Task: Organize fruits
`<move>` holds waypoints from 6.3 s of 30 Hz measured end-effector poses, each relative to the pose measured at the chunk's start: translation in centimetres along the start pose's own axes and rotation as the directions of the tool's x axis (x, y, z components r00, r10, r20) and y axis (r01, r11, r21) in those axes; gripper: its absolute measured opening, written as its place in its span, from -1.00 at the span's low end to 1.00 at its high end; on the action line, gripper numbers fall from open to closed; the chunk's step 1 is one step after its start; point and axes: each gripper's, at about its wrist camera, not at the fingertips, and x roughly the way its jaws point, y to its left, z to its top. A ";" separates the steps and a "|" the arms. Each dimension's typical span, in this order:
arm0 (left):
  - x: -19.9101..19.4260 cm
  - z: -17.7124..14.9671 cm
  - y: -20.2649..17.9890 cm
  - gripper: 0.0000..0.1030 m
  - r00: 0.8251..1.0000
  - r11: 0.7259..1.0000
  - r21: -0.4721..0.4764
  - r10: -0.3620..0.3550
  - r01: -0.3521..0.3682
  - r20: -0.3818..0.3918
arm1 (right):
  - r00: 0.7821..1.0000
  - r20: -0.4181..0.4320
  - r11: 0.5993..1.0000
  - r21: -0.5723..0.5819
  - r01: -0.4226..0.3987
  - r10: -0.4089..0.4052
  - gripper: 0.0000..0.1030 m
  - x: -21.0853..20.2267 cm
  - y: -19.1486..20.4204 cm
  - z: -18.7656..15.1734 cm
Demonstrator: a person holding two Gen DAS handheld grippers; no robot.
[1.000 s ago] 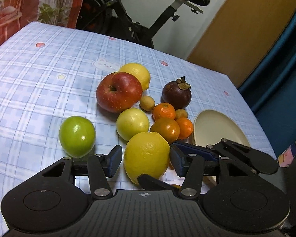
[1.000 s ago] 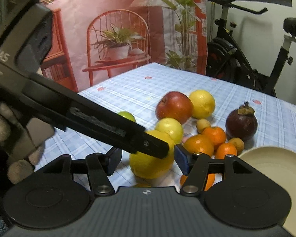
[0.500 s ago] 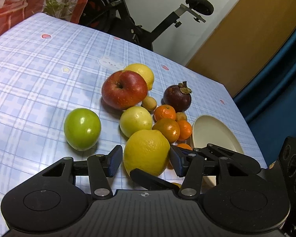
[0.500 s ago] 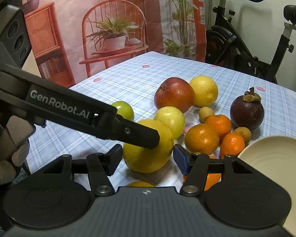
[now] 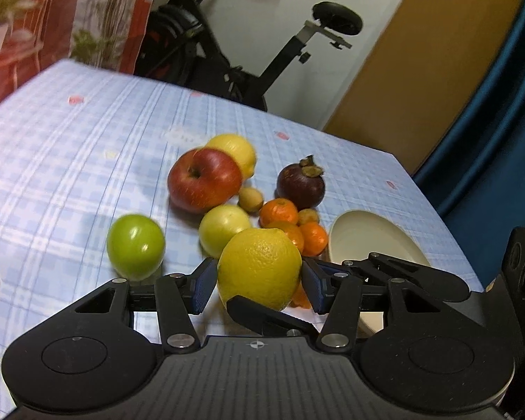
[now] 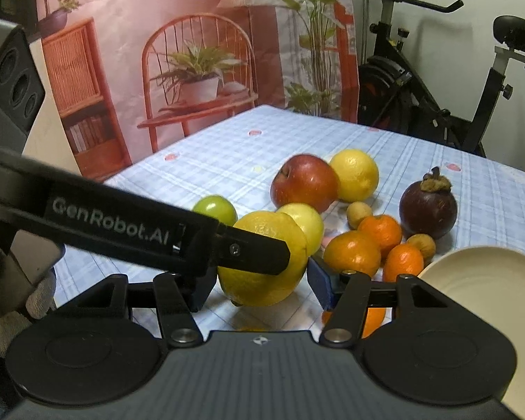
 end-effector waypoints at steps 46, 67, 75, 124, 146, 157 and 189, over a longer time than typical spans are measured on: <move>10.3 2.4 -12.0 0.14 0.989 0.938 0.345 0.034 0.018 -0.145 | 0.979 0.104 0.898 0.424 0.116 -0.176 0.13 -6.2 -11.6 -3.4; 5.6 3.3 -10.5 0.10 0.998 0.960 0.273 0.060 -0.058 0.001 | 0.962 0.094 0.909 0.363 0.207 -0.257 0.25 -6.3 -11.3 -3.6; 1.4 3.4 -6.7 0.10 0.994 0.977 0.184 0.098 -0.107 0.056 | 0.952 0.109 0.920 0.307 0.243 -0.287 0.25 -6.6 -10.0 -3.3; -0.2 -2.4 0.2 0.09 0.998 0.999 0.016 0.052 -0.051 -0.035 | 0.996 -0.072 0.999 0.008 -0.053 0.053 0.09 -2.6 -0.7 -4.4; -2.1 0.7 -1.3 0.08 0.992 0.992 0.064 0.099 -0.105 0.082 | 0.997 0.073 0.996 0.088 0.004 -0.010 -0.10 -4.9 -3.1 -3.8; 2.3 2.4 -5.9 -0.21 0.996 0.951 0.297 0.069 -0.082 0.053 | 0.942 0.232 0.946 0.275 0.174 -0.241 -0.10 -9.6 -8.3 -4.3; 7.6 2.0 -5.9 -0.13 0.992 0.919 0.381 0.120 -0.100 -0.029 | 0.936 0.207 0.906 0.377 0.192 -0.285 -0.10 -8.9 -12.0 -5.6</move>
